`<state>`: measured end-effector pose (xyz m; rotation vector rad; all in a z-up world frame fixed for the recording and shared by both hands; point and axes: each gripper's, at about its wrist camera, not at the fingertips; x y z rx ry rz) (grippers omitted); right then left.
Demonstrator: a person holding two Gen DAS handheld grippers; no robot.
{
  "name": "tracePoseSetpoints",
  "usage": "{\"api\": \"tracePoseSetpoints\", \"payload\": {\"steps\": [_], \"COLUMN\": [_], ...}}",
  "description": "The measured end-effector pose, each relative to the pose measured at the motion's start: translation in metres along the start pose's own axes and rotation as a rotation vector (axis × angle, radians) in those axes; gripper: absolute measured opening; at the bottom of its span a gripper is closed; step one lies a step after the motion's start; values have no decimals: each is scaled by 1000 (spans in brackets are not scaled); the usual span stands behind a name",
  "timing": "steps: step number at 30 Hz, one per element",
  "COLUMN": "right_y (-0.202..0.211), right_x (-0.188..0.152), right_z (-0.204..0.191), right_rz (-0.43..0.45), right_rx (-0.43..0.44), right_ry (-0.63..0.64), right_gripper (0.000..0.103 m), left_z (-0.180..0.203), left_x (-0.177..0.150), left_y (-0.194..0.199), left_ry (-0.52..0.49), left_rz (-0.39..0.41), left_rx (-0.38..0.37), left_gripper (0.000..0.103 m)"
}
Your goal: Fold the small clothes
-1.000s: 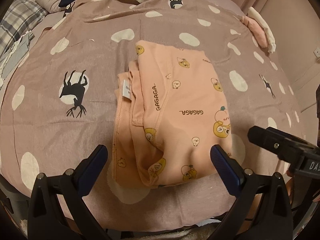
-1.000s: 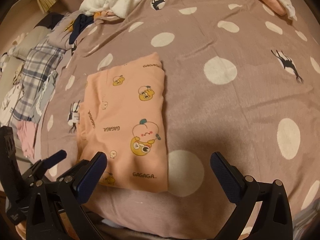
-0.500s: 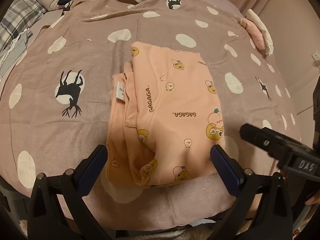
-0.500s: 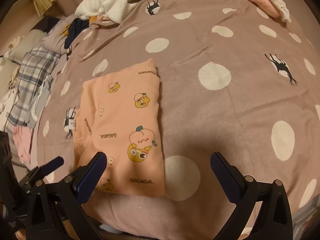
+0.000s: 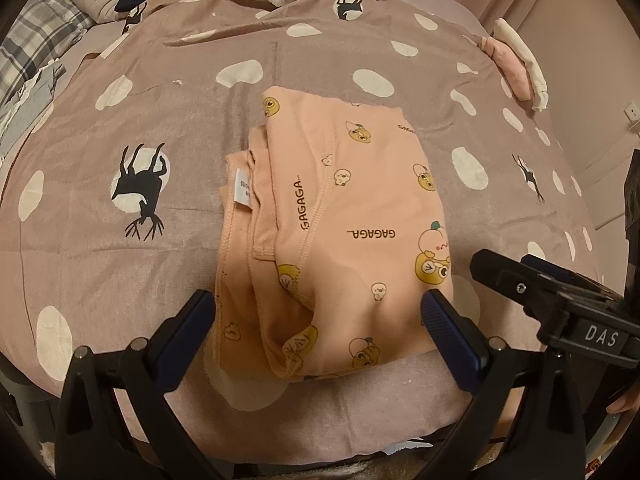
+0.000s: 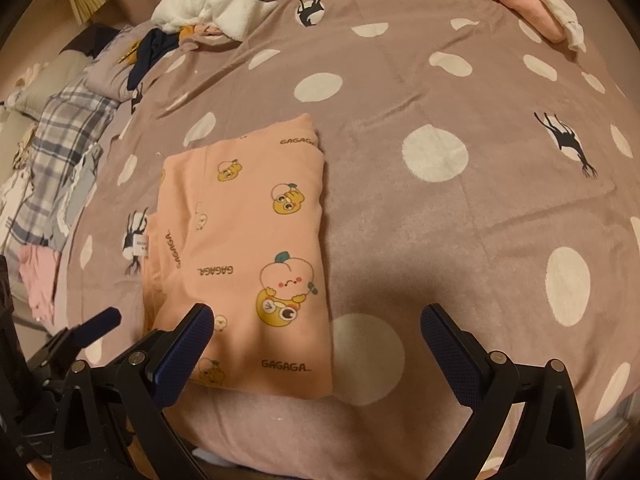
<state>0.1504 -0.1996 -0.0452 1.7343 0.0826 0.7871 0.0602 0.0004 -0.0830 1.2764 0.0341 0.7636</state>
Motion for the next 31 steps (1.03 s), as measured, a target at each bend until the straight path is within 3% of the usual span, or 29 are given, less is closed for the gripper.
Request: {"api": "tracePoseSetpoints", "payload": {"steps": [24, 31], "right_y": [-7, -9], "right_x": [1, 0], "right_z": [-3, -4], "right_rz": [-26, -39], "right_rx": [-28, -47], "right_ry": [0, 5], "right_gripper": [102, 102], "left_z": [-8, -4], "left_x": [2, -1], "left_y": [-1, 5], "left_ry": [13, -24], "left_rz": [-7, 68], "left_rx": [17, 65], "left_gripper": [103, 102]}}
Point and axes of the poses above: each gripper's, at about its wrist camera, not at the fingertips, and y roughly against the way its jaws point, z to its right, x to its top, and after that the axes turned 15 degrees about y, right-handed
